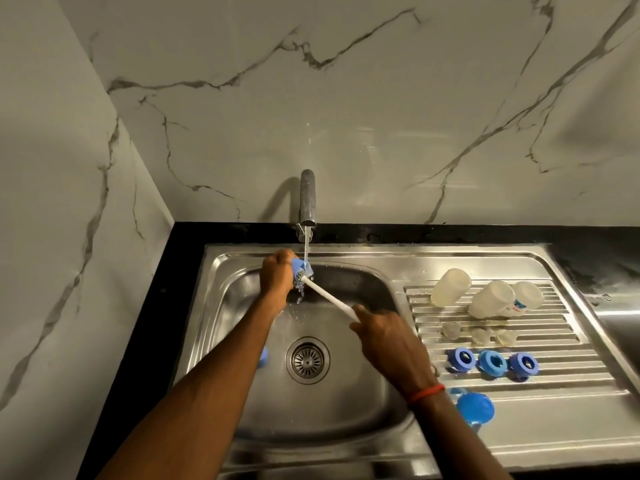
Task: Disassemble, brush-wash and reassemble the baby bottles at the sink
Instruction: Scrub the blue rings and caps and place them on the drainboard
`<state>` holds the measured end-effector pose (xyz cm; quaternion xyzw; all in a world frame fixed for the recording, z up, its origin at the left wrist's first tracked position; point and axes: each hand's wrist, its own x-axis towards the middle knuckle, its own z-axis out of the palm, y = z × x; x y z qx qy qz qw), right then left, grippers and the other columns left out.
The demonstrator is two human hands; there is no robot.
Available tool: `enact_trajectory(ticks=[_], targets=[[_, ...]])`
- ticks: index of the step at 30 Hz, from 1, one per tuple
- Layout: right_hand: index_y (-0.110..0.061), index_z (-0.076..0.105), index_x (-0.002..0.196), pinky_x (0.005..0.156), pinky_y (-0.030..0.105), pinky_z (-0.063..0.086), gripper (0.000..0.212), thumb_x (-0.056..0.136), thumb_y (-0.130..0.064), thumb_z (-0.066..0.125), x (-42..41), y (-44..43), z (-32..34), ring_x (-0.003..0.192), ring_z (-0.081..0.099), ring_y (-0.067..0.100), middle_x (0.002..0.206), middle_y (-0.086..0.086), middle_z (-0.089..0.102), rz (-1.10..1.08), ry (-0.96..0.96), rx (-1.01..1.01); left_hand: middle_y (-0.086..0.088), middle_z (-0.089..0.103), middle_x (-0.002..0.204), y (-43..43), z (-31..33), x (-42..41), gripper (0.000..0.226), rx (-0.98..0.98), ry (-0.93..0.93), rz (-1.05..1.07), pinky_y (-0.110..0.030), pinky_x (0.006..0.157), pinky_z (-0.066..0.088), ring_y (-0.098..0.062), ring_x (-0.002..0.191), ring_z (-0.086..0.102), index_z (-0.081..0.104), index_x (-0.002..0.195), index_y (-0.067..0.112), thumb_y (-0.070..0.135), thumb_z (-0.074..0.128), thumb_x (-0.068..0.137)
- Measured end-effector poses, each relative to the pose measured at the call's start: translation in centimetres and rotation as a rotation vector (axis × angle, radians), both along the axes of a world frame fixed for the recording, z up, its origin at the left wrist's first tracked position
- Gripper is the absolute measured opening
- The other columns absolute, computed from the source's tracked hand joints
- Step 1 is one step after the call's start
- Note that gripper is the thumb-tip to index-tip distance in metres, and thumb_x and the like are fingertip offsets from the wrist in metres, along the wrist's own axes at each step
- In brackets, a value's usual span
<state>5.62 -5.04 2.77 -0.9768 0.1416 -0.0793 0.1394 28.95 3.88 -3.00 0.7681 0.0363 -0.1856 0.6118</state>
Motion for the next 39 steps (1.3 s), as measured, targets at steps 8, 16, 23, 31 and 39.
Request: enact_trajectory(ticks=[8,16,23,31,39], targets=[[-0.02,0.065,0.114,0.066,0.043,0.05,0.024,0.1,-0.033,0.052,0.2,1.6,-2.3,0.078,0.066,0.037,0.085,0.012,0.071,-0.164,0.016,0.163,-0.014,0.071,0.079,-0.9,1.5,-0.1,0.04,0.094,-0.019,0.033,-0.039,0.064,0.055,-0.034,0.073,0.067,0.07,0.078,0.009,0.042,0.05,0.086],[-0.027,0.071,0.104,0.056,0.023,0.043,0.021,0.101,-0.035,0.053,-1.7,-2.3,0.0,0.058,0.058,0.005,0.067,-0.006,0.064,-0.192,-0.114,0.428,-0.01,0.06,0.076,1.0,1.1,-0.4,0.028,-0.433,0.488,0.204,-0.017,0.038,0.04,-0.007,0.038,0.045,0.061,0.104,0.007,0.033,0.055,0.099],[-0.025,0.06,0.088,0.059,0.036,0.05,0.021,0.104,-0.03,0.047,-0.9,-0.6,-0.8,0.06,0.059,0.012,0.067,-0.005,0.061,-0.186,-0.036,0.484,-0.019,0.067,0.083,1.0,0.5,-2.3,0.049,-0.637,0.613,0.193,-0.015,0.04,0.048,-0.007,0.046,0.056,0.062,0.11,0.001,0.046,0.065,0.093],[-0.017,0.061,0.085,0.051,0.019,0.036,0.021,0.102,-0.025,0.052,-0.3,0.6,-1.0,0.05,0.048,0.012,0.057,-0.007,0.051,-0.121,-0.055,0.444,-0.009,0.056,0.066,0.9,1.0,-2.0,0.038,-0.611,0.578,0.233,-0.014,0.036,0.037,-0.005,0.036,0.044,0.06,0.108,0.004,0.041,0.057,0.098],[-0.022,0.067,0.091,0.058,0.031,0.05,0.021,0.102,-0.031,0.052,-2.6,0.4,-1.2,0.06,0.06,0.013,0.064,-0.003,0.062,-0.261,-0.063,0.498,-0.01,0.065,0.077,1.9,0.7,-3.7,0.052,-0.659,0.625,0.235,-0.021,0.048,0.051,-0.011,0.053,0.055,0.064,0.113,0.008,0.055,0.065,0.09]])
